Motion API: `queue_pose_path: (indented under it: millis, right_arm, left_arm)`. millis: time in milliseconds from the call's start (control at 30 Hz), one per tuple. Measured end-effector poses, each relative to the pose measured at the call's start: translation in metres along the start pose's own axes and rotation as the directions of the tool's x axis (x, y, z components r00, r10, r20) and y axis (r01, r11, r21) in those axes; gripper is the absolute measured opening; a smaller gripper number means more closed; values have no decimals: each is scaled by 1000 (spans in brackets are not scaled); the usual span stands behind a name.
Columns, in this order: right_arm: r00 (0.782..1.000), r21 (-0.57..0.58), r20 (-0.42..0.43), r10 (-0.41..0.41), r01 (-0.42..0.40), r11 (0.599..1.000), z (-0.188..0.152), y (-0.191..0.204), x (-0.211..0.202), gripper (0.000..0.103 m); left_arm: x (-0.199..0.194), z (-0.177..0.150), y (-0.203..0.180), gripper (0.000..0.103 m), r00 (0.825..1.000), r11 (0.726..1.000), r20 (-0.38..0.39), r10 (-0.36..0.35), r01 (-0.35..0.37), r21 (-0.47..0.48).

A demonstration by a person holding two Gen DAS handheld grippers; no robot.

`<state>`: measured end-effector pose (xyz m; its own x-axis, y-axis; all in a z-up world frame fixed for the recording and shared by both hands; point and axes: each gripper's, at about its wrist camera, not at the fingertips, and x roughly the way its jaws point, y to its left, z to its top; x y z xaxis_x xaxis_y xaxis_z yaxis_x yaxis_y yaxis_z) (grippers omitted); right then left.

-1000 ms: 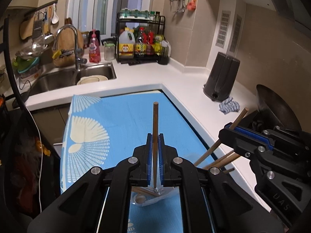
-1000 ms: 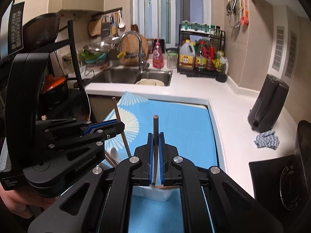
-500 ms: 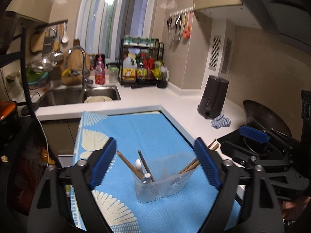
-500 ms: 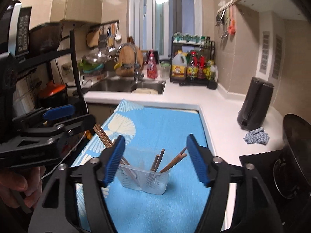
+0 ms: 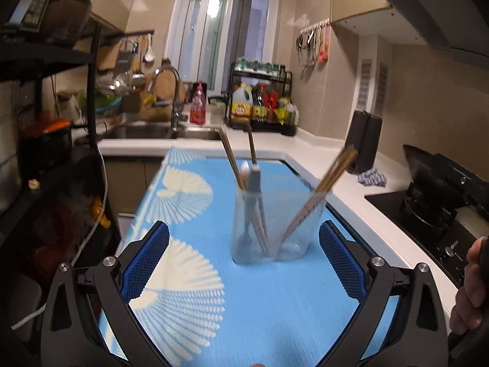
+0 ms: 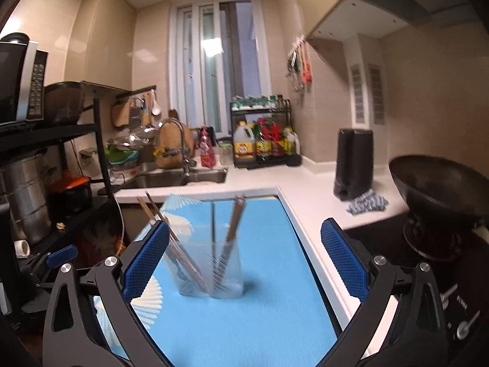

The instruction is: Organize utensils

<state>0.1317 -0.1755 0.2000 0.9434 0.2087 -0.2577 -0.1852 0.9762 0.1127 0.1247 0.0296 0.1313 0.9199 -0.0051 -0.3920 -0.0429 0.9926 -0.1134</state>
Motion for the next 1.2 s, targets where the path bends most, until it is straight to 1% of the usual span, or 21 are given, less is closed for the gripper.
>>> queue_pose_path:
  millis: [100, 233, 300, 367, 433, 500, 633, 700, 800, 1033, 1200]
  right_arm:
    - [1000, 2, -27, -10, 10, 1000, -21, -11, 10, 97]
    - [998, -23, -65, -15, 13, 1000, -48, -14, 30, 97]
    - [997, -23, -77, -20, 18, 1000, -58, -15, 34, 97]
    - [996, -35, -94, -8, 5, 999, -63, -15, 39, 97]
    - [994, -48, -108, -27, 22, 999, -69, -16, 43, 97]
    - [992, -22, -122, -20, 18, 1000, -74, -20, 46, 97]
    - [982, -24, -187, -14, 9, 1000, -84, -21, 57, 97]
    - [979, -21, -204, -13, 9, 1000, -87, -20, 60, 97]
    - [979, -16, -206, -7, 3, 1000, -87, -20, 62, 98]
    - [973, -15, -229, -36, 33, 999, -89, -18, 67, 98]
    - [976, -36, -213, -42, 35, 999, -88, -15, 65, 98]
  left_arm:
    - [6, -13, -6, 96, 1000, 999, -6, 20, -19, 34]
    - [15, -23, -6, 95, 999, 1000, -38, 27, -27, 14]
    - [20, -27, -6, 96, 998, 999, -50, 46, -45, 18]
    - [26, -31, -5, 95, 996, 999, -72, 48, -48, 3]
    - [31, -35, -4, 95, 994, 999, -97, 42, -43, -10]
    - [35, -36, -1, 95, 993, 999, -107, 48, -50, -17]
    - [39, -39, 2, 95, 991, 998, -117, 62, -65, -25]
    - [39, -38, 3, 95, 991, 997, -121, 62, -66, -27]
    - [40, -40, 1, 95, 990, 997, -120, 70, -72, -11]
    - [41, -43, 0, 95, 989, 998, -130, 64, -65, -7]
    - [39, -42, 0, 95, 990, 998, -126, 63, -64, -3]
